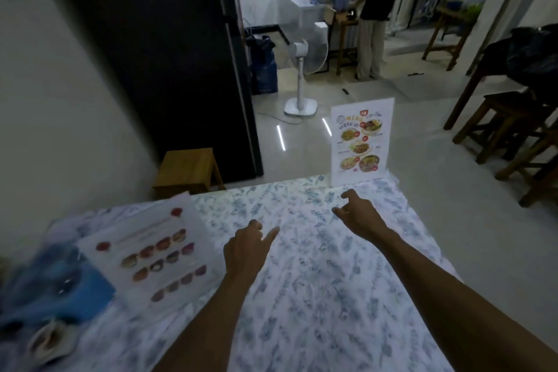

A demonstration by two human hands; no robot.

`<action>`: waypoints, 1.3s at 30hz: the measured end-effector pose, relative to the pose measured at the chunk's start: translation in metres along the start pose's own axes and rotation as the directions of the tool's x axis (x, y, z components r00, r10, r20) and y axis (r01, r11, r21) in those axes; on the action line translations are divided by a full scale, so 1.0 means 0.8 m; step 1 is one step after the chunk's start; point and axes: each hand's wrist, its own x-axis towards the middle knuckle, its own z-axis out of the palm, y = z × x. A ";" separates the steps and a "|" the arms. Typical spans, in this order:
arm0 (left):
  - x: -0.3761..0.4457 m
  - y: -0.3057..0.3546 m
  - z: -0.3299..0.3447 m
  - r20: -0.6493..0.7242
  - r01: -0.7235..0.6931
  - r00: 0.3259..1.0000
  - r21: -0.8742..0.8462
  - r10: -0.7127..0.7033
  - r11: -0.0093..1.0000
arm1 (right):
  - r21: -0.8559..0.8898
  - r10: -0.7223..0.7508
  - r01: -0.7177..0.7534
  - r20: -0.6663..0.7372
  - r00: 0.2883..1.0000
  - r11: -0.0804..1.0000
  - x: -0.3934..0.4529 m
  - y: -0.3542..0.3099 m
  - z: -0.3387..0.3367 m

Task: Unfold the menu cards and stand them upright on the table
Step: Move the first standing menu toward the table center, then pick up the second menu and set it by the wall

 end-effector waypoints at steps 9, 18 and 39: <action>-0.121 -0.148 -0.101 -0.094 0.104 0.990 -0.024 -0.106 0.994 | 0.008 -0.163 0.164 0.116 0.980 0.986 -0.137 -0.124 0.116; -0.168 -0.238 -0.156 -0.114 0.161 0.979 -0.066 -0.168 0.985 | 0.017 -0.248 0.249 0.168 0.954 0.968 -0.194 -0.183 0.175; -0.066 -0.322 -0.135 -0.059 0.387 0.917 -0.101 -0.394 0.916 | -0.062 -0.273 0.309 0.331 0.903 0.949 -0.056 -0.216 0.268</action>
